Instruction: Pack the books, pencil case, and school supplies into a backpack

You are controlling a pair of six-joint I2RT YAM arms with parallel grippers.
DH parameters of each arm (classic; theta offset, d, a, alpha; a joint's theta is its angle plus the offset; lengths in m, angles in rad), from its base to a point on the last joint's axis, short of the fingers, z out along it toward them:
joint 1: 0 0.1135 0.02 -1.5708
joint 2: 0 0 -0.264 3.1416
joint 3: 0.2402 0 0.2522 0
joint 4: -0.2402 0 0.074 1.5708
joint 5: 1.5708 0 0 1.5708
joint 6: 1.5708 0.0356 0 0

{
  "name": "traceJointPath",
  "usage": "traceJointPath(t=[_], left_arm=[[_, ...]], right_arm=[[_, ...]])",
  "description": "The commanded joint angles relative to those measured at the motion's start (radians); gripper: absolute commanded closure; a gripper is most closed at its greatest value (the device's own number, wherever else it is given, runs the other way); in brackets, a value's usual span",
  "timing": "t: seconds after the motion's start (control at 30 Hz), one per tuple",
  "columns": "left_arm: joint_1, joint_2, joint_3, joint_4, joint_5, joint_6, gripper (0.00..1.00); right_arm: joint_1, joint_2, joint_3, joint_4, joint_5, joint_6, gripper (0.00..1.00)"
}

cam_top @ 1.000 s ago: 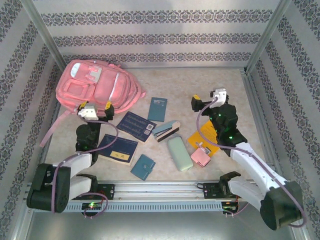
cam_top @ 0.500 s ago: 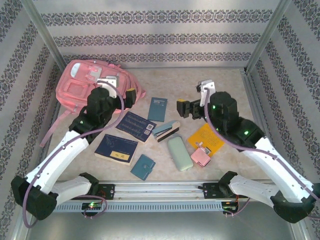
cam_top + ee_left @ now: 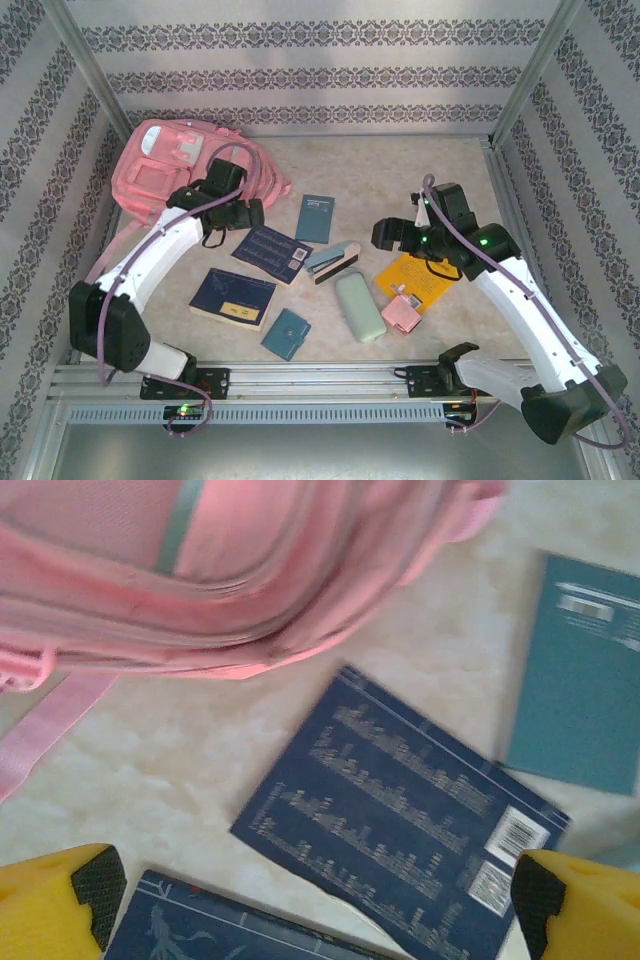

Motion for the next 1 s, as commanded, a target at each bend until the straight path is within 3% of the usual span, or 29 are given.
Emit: traceJointPath(t=[0.0,0.1,0.3,0.43,0.53,0.97], left_arm=[[0.103,0.039,0.032,-0.028,0.062,-0.158,0.0],[0.129,0.119,0.08,0.029,0.087,-0.105,0.0],[0.12,0.369,0.326,-0.002,0.094,0.119,0.02],[0.093,0.502,0.475,-0.037,0.049,0.216,0.08],[0.093,0.573,0.548,-0.063,-0.035,0.211,0.1],[0.157,0.71,0.729,-0.051,-0.059,0.25,0.16]], right_arm=[[-0.019,-0.039,-0.042,-0.012,-0.047,0.059,0.09],[-0.06,-0.037,-0.069,0.015,-0.123,0.079,0.12],[-0.024,0.024,0.01,-0.082,-0.028,0.016,0.08],[-0.008,0.061,0.056,-0.127,-0.038,-0.042,0.16],[-0.008,0.087,0.069,-0.151,-0.051,-0.042,0.19],[0.021,0.102,0.053,-0.154,-0.09,-0.016,0.19]])
